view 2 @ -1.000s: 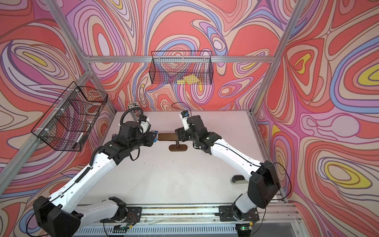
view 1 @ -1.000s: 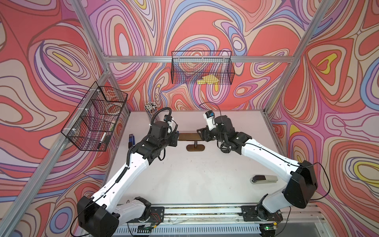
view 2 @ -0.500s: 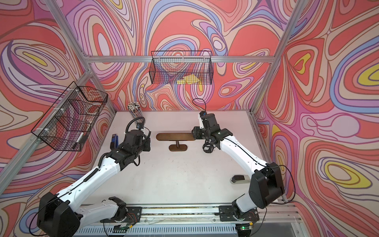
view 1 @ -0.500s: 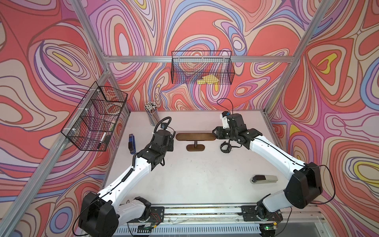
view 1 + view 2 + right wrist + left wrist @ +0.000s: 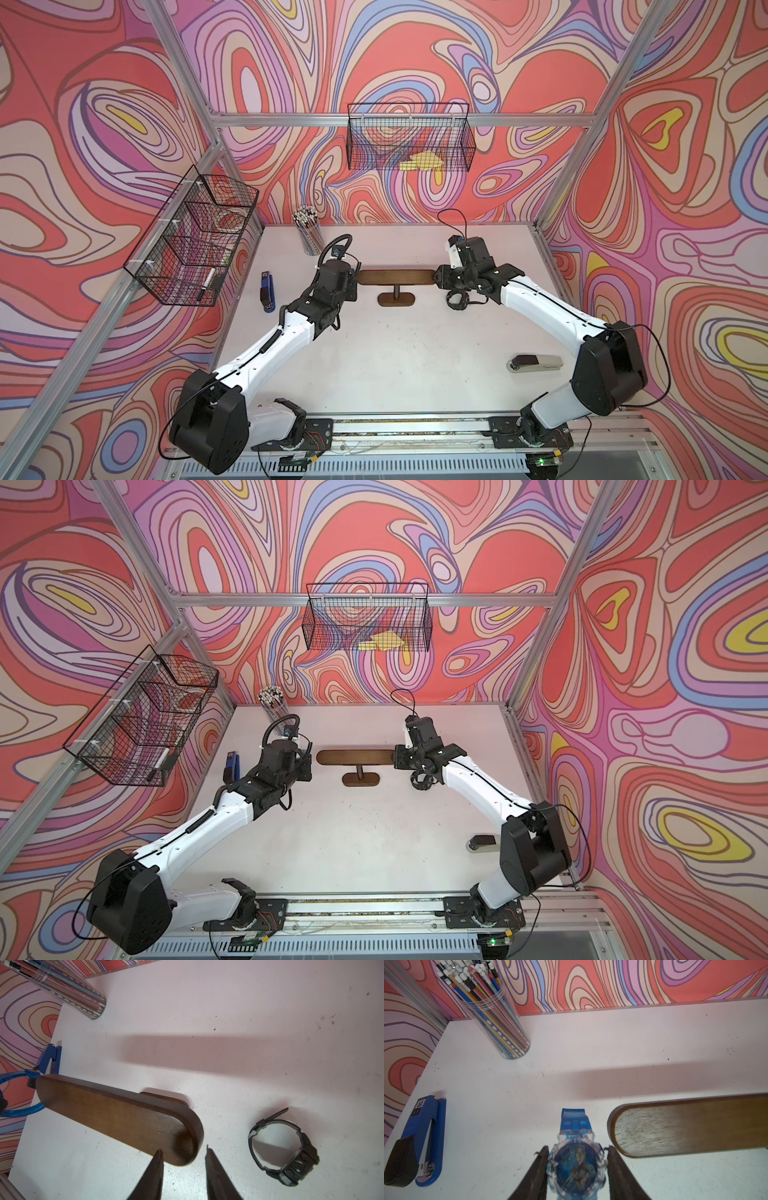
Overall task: Place watch on stand
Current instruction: Place the watch on the stand.
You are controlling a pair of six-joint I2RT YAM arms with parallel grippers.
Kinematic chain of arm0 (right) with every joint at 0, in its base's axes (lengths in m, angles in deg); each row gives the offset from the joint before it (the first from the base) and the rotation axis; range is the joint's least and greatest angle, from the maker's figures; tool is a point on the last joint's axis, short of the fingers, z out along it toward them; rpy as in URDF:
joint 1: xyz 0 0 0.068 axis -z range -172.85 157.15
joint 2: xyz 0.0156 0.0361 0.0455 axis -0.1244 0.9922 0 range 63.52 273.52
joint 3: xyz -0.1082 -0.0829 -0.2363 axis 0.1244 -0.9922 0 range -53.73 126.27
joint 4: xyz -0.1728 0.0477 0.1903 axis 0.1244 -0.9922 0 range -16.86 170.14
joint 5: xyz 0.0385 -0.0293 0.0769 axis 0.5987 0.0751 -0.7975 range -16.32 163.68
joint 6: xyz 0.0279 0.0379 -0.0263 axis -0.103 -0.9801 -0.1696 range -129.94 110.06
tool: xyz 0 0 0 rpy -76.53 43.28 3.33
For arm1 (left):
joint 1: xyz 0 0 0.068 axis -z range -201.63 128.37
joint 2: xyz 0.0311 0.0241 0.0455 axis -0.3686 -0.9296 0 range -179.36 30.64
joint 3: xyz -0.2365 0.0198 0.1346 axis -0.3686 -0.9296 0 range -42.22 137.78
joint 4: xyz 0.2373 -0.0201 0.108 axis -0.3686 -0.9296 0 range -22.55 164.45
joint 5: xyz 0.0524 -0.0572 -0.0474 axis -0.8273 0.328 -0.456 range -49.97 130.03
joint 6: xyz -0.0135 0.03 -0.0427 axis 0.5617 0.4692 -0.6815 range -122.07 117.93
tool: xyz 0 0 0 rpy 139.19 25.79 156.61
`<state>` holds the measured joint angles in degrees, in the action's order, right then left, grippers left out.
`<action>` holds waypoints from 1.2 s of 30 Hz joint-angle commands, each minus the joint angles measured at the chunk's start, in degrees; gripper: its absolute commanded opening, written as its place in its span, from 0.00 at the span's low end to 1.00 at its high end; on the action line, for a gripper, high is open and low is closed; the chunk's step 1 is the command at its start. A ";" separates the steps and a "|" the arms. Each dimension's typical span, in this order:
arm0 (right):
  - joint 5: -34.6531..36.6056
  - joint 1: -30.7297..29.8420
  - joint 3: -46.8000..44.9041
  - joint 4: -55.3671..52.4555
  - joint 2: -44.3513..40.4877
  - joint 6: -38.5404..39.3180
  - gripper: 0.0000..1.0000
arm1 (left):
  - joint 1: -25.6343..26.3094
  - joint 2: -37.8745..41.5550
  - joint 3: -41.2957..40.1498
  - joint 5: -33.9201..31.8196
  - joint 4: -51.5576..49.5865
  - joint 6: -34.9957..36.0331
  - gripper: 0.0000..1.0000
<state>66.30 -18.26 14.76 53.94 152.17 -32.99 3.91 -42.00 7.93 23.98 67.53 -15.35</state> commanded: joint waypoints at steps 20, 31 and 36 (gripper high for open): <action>-0.71 0.38 -0.73 2.55 1.71 0.28 0.32 | 0.41 -4.79 2.29 2.86 6.21 -2.59 0.30; -1.30 0.51 -0.64 2.94 1.74 0.39 0.31 | 2.83 -5.99 3.76 2.54 6.48 -4.12 0.30; -1.76 0.36 -0.99 3.16 1.37 0.37 0.30 | 3.51 -7.03 4.60 2.26 6.28 -5.03 0.30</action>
<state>65.14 -18.04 14.50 56.33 153.35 -32.97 7.02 -48.12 10.72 26.71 72.69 -18.89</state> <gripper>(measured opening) 0.307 0.430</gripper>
